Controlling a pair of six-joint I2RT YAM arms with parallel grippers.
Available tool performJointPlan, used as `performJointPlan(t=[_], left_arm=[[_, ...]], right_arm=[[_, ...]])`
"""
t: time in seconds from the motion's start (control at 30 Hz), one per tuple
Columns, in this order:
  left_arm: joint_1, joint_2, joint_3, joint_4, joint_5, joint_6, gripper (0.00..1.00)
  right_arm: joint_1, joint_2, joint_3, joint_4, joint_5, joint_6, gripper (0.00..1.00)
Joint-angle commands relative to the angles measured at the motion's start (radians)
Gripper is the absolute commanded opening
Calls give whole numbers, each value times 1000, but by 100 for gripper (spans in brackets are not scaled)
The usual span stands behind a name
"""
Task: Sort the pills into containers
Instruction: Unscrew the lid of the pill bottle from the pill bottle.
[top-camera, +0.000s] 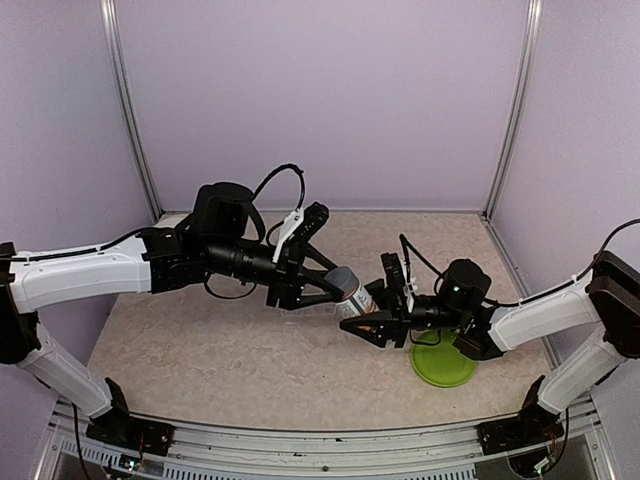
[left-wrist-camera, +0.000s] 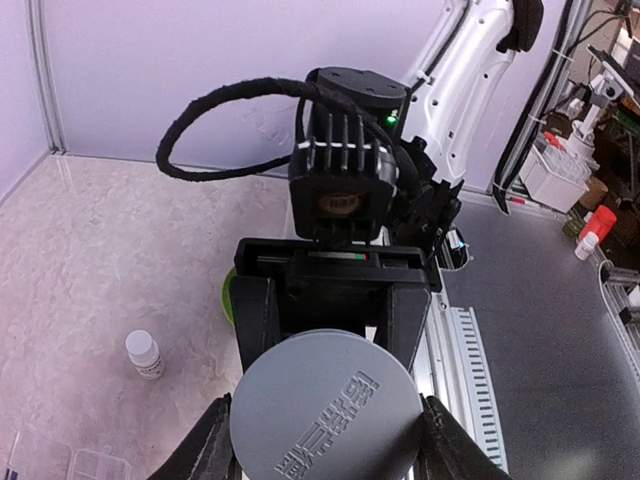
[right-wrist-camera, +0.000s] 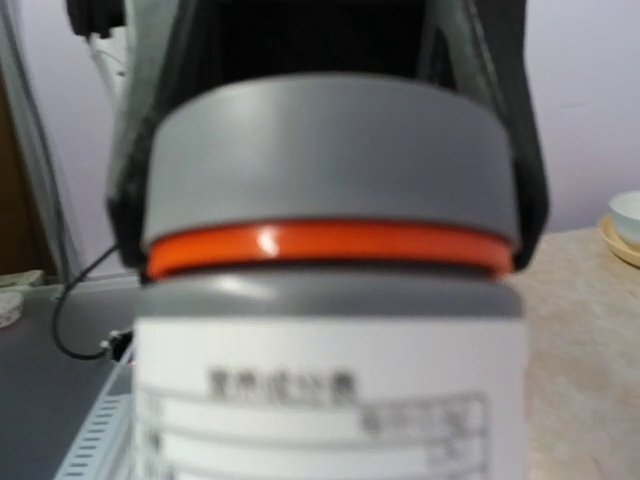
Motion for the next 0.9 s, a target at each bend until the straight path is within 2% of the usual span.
performJointPlan(t=[0.0, 0.17, 0.33, 0.43, 0.5, 0.67, 0.8, 0.87], left_arm=[[33, 47, 20, 90, -185, -299, 21], [10, 77, 36, 87, -271, -420, 21], [-14, 80, 38, 71, -386, -468, 24], [-21, 74, 34, 76, -407, -472, 31], [-21, 61, 27, 87, -410, -459, 42], [-8, -18, -36, 168, -401, -371, 77], [4, -50, -52, 200, -372, -312, 97], [5, -54, -56, 220, -348, -292, 99]], right_arm=[[0, -51, 12, -80, 222, -161, 5], [22, -104, -11, -107, 404, -236, 0], [33, -132, -23, -120, 489, -274, 0], [36, -136, -24, -129, 502, -283, 0], [37, -141, -19, -142, 475, -281, 0], [37, -178, -11, -166, 382, -236, 0], [38, -186, 21, -221, 301, -197, 0], [48, -181, 40, -244, 272, -183, 0]])
